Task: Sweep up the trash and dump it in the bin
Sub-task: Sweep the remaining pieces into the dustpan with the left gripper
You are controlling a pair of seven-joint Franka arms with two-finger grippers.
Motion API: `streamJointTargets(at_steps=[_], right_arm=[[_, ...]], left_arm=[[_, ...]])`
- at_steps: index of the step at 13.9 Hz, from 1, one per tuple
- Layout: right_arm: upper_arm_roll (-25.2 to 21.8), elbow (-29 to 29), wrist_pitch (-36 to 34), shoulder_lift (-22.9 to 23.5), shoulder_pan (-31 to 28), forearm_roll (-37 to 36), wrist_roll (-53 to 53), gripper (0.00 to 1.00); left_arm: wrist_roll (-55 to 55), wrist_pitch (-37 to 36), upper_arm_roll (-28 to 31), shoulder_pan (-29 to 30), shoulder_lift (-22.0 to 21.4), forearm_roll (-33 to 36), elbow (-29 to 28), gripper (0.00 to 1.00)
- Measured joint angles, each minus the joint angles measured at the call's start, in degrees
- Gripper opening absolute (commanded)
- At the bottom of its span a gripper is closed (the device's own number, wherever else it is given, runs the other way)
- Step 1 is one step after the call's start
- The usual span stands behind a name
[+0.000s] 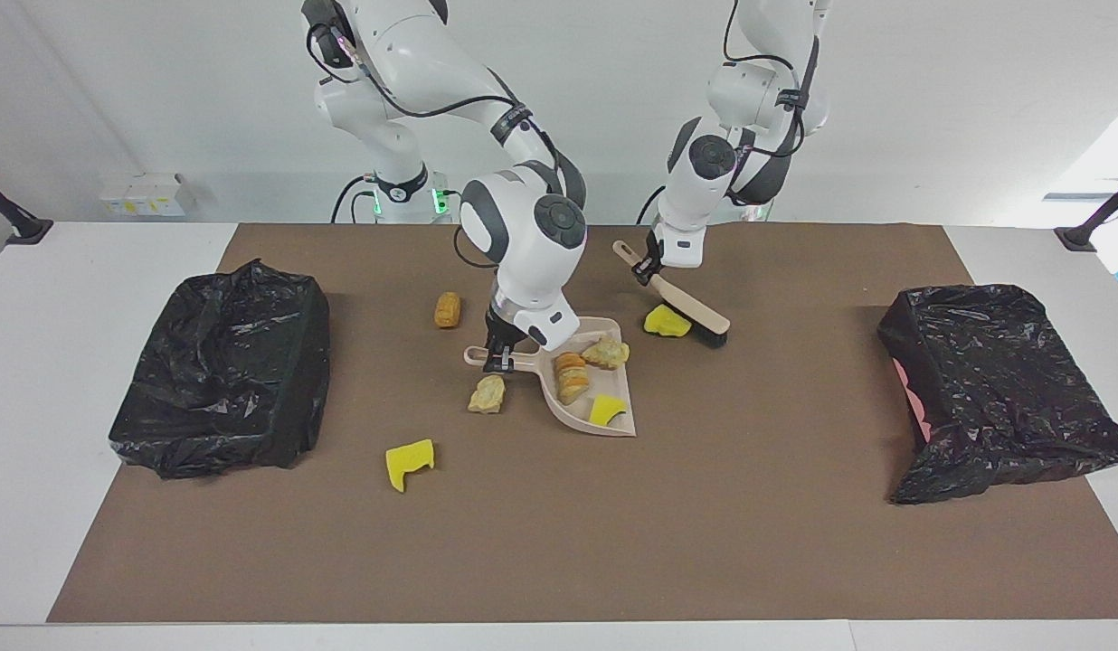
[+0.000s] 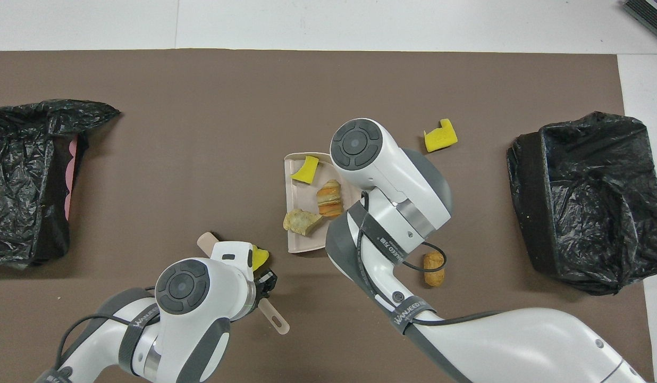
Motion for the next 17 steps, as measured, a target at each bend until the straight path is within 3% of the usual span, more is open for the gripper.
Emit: streamJointTargets(at_steps=[6,11,14,17], right_arm=[[-0.03,-0.14,1.34,0.08,-0.77,-0.04,-1.84,0.00],[-0.03,-0.17,1.38,0.09,-0.83,-0.04,-1.88,0.00],[-0.04,-0.17,1.40,0.09,-0.87,-0.04,-2.07,0.00],[-0.07,-0.17,1.79,0.09,-1.88,-0.04,-4.87,0.00]], left_arm=[[8.58,5.92,-0.21,-5.41,2.43,-2.78,3.85,0.00],[9.08,9.05,-0.65,-8.58,8.48,-2.88,11.97,0.00],[9.04,9.47,-0.29,-8.75,12.19,-4.51,18.22,0.00],[9.04,9.38,0.42,-7.55,13.31,-4.80,20.56,0.00]])
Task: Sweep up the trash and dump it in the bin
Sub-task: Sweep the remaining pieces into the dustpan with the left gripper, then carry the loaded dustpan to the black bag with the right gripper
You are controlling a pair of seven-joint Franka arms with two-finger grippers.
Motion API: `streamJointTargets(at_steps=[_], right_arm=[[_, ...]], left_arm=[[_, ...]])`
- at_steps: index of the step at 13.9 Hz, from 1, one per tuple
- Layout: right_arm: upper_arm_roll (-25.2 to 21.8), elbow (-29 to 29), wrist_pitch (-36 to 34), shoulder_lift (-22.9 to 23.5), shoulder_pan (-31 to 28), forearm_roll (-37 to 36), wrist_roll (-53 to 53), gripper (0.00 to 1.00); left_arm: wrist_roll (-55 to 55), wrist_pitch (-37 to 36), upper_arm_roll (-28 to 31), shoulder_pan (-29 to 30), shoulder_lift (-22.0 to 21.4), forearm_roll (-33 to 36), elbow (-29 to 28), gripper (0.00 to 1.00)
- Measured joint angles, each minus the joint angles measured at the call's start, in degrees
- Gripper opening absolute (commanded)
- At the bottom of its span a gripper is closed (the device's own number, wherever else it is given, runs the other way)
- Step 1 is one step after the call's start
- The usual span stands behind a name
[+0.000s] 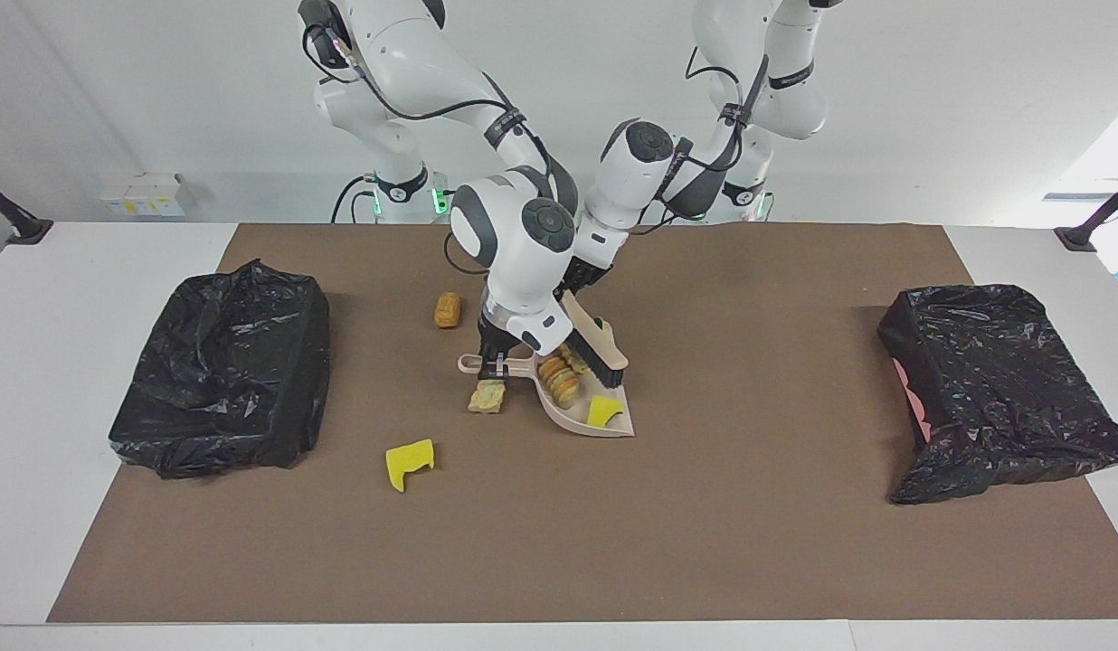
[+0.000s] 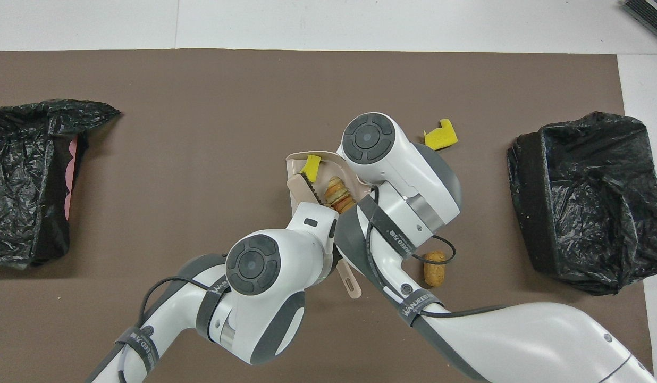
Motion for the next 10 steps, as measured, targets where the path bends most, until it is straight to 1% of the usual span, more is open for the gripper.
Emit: streamJointTargets(at_steps=[3,5,8,10], right_arm=[[0.01,0.00,0.17,0.00,-0.99,0.00,-1.66,0.00],[0.02,0.06,0.24,0.00,-1.29,0.00,-2.09,0.00],[0.03,0.28,1.33,-0.22,-3.83,0.23,-2.79,0.00],[0.03,0.52,1.63,-1.25,-6.73,2.40,-4.08,0.00]], left_arm=[[0.00,-0.12,0.32,2.63,-0.11,-0.04,0.48,0.00],[0.06,-1.55,0.41,4.52,-0.58,-0.04,1.22,0.00],[0.70,-8.75,0.56,6.46,-2.05,0.00,2.19,0.00],[1.48,-13.84,0.52,6.70,-3.04,0.63,2.19,0.00]])
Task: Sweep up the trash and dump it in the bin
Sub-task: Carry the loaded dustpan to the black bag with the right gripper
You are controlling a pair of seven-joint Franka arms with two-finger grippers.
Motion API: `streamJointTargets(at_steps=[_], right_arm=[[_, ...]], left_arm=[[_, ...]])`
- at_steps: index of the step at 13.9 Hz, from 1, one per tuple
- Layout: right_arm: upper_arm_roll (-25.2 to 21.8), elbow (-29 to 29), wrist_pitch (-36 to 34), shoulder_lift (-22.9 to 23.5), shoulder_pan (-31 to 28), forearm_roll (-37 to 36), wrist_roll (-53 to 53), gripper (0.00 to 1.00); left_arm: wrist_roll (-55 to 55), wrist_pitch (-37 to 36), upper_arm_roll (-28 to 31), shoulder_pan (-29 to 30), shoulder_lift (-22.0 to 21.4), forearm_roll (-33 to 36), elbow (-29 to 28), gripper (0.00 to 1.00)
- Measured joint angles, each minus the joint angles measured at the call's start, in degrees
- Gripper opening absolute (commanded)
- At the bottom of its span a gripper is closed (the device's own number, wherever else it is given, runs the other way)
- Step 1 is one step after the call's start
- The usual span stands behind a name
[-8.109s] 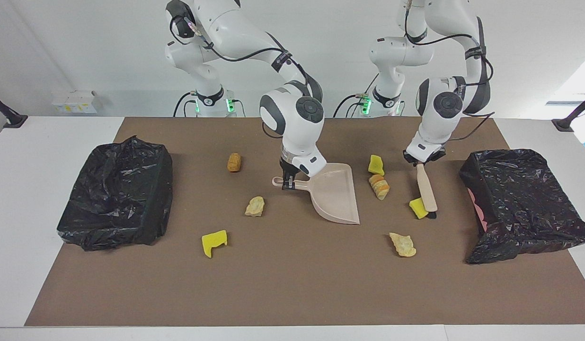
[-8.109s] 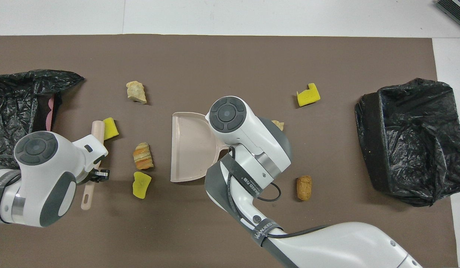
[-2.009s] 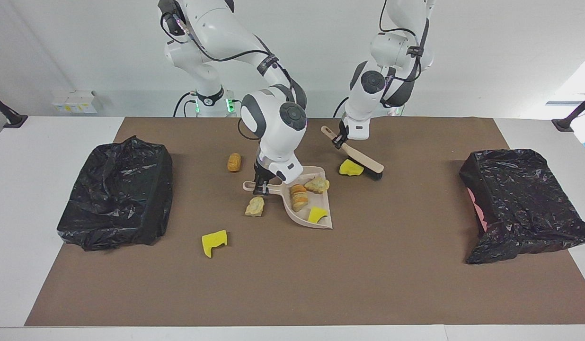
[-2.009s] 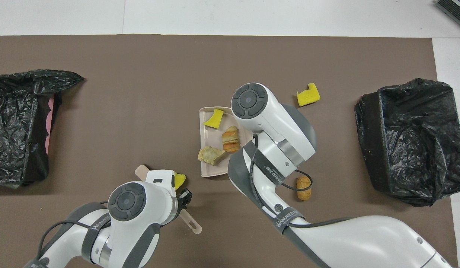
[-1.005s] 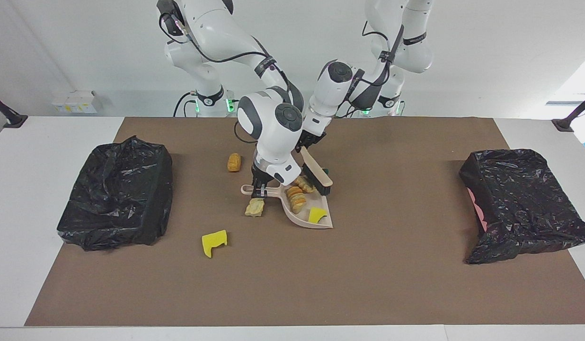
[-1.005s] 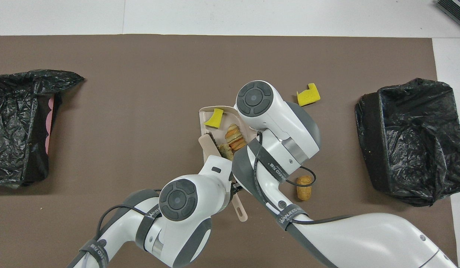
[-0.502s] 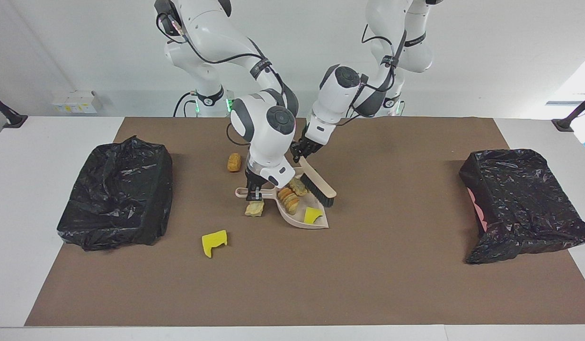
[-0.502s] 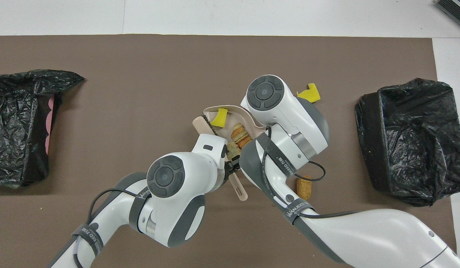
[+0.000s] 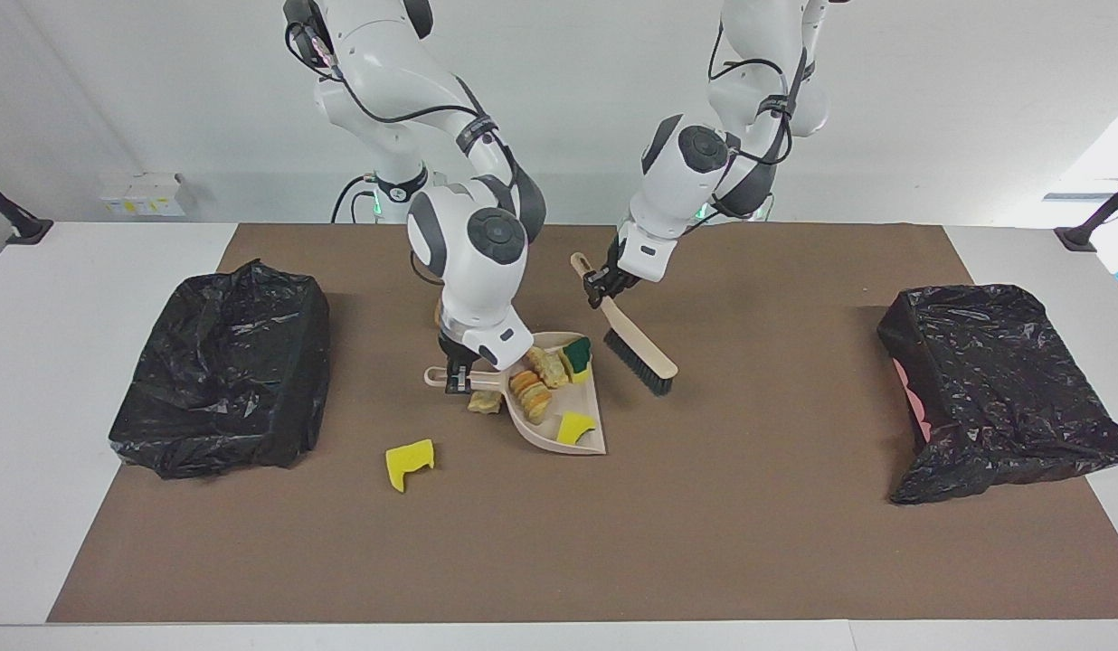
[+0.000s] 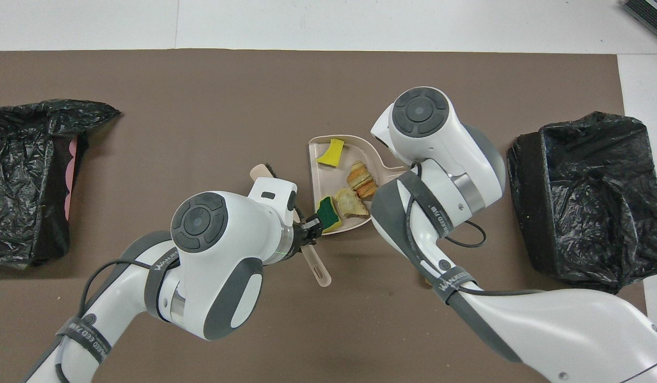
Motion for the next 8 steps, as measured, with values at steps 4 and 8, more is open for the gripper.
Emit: streamJointTargets(at_steps=[4,8], right_arm=[[-0.03,0.21,2.39,-3.49,-8.05,8.00,-7.62,0.00],[-0.07,0.27,2.43,-6.38,-17.32,10.97,-15.52,0.00]], left_arm=[[5.21,-8.29,-0.41,-0.03,-1.73,1.38,-0.85,0.00],[7.56,-9.38,-1.25,-4.13,-4.94,1.43,-6.47,0.00]])
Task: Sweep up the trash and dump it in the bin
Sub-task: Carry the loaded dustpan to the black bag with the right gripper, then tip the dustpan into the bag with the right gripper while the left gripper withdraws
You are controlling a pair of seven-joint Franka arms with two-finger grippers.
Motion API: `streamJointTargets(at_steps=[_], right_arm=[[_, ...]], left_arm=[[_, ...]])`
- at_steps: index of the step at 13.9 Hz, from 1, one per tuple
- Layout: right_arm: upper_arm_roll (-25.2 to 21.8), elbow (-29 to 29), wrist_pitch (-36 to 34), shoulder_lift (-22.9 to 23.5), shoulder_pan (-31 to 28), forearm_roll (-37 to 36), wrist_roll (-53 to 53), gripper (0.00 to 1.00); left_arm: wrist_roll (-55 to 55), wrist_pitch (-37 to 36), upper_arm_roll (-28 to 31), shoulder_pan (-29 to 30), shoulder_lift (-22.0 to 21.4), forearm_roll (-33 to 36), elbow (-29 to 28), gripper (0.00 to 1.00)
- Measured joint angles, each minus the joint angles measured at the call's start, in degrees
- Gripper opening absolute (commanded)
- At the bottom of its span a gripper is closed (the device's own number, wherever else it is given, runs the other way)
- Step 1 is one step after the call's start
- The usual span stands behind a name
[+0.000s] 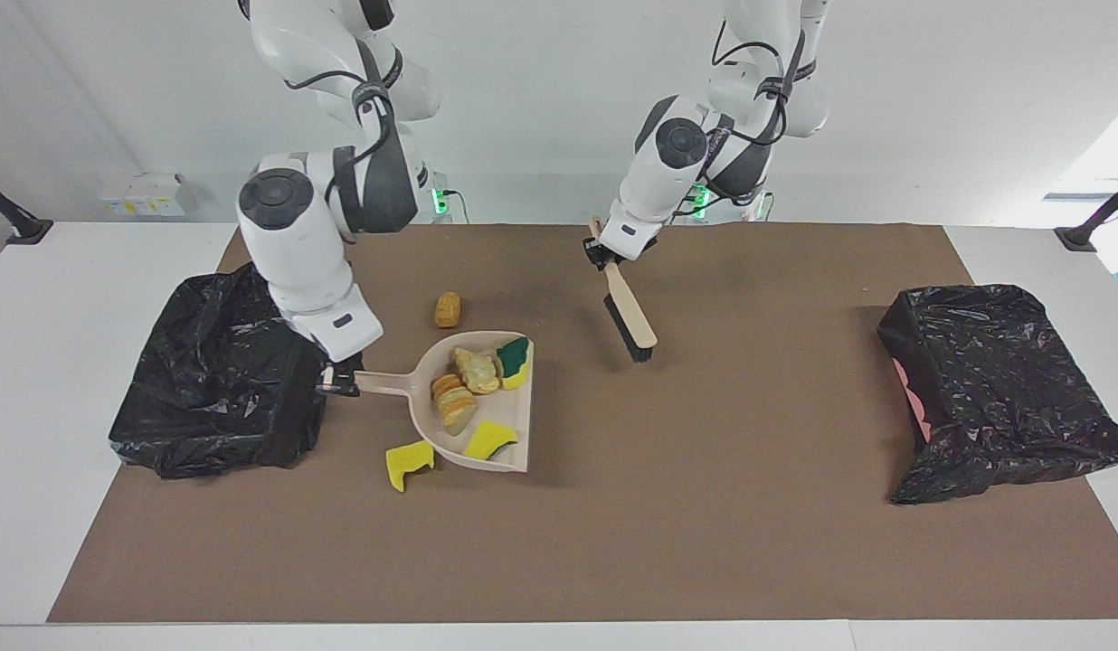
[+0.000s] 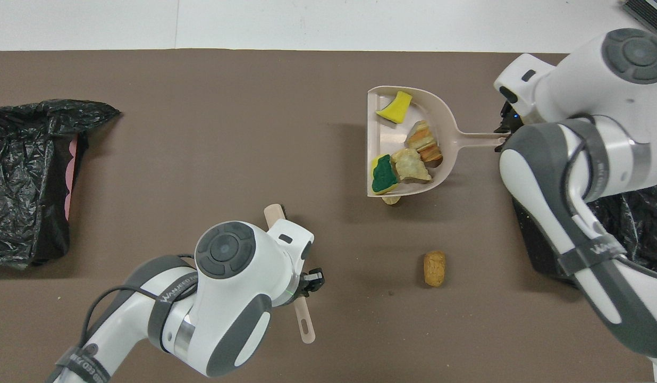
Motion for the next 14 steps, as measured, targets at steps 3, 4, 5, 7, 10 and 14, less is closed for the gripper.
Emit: streamJointTargets(at_steps=[3,4,5,7,10,14], right_arm=[[-0.02,0.01,-0.10,-2.65,-9.17,1.93,-9.65,0.00],[-0.06,0.01,-0.47,-3.62,-12.24,2.63,-12.35,0.00],[-0.10,0.00,-1.02,-4.46,-15.22,2.78,-14.18,0.00],[-0.18,-0.05,-1.38,-5.23,-20.41,2.78,-18.68,0.00],[-0.40,-0.05,-1.12,-5.42,-25.69,0.08,-23.40,0.00],[-0.39,-0.46,-0.85,-5.79,-27.06,-10.65,-23.54,0.00]], left_arm=[[-0.08,0.15,-0.30,-6.38,-0.55,0.45,-3.39,0.00],[-0.49,0.38,-0.39,-8.21,-0.55,0.64,-4.33,0.00],[-1.35,0.81,-0.43,-9.67,-0.55,0.72,-5.11,0.00],[-2.80,3.61,-0.48,-11.84,-0.56,0.96,-7.13,0.00],[-4.03,8.10,-0.38,-12.64,-0.56,1.10,-9.74,1.00],[-4.14,8.37,0.69,-10.22,-0.65,1.13,-8.86,1.00]])
